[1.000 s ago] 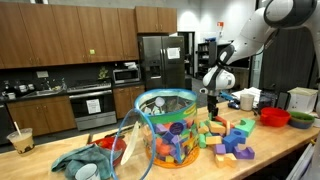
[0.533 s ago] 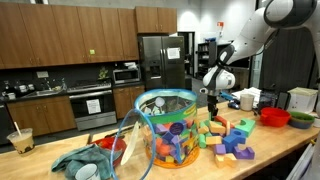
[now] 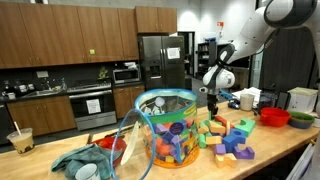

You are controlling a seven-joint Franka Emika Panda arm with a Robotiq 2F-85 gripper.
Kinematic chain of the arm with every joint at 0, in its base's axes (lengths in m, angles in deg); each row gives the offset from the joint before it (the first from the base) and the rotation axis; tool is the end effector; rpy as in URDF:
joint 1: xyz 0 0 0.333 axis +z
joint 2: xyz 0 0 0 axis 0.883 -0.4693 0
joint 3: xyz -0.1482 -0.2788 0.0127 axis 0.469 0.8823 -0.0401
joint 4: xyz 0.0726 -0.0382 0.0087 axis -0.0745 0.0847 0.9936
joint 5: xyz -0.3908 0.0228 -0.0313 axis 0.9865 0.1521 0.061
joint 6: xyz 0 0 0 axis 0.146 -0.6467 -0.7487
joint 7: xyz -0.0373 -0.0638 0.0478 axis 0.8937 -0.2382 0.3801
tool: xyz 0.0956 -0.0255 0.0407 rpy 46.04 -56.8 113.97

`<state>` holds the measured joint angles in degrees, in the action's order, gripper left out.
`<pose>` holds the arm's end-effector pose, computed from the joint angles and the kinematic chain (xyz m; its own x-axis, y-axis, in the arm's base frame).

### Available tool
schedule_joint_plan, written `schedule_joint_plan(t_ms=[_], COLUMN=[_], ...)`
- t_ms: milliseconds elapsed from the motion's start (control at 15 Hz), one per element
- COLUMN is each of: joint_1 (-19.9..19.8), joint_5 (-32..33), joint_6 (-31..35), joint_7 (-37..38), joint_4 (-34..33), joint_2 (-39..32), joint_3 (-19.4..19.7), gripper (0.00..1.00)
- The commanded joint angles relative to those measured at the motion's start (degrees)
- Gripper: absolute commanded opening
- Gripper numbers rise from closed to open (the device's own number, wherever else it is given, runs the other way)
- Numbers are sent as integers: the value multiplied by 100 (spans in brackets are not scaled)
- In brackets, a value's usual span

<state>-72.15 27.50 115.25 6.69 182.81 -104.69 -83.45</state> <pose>0.5290 -0.1010 0.2285 0.5739 0.8162 0.0672 0.8189 -0.5717 -0.0499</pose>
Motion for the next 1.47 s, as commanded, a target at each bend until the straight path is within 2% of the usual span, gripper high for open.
schedule_joint_plan(t_ms=[0,467,867,1133,1400], joint_1=[-63,-28,5,68,213], joint_5=[205,509,835,1232,1619], joint_6=[-373,-759,-745,-667,-751], joint_7=[61,243,742,1505,2729], joint_4=[-127,-250,-78,297,954], joint_2=[212,502,898,1262,1813], joint_3=[38,258,490,599,543], gripper=[16,16,16,16,16])
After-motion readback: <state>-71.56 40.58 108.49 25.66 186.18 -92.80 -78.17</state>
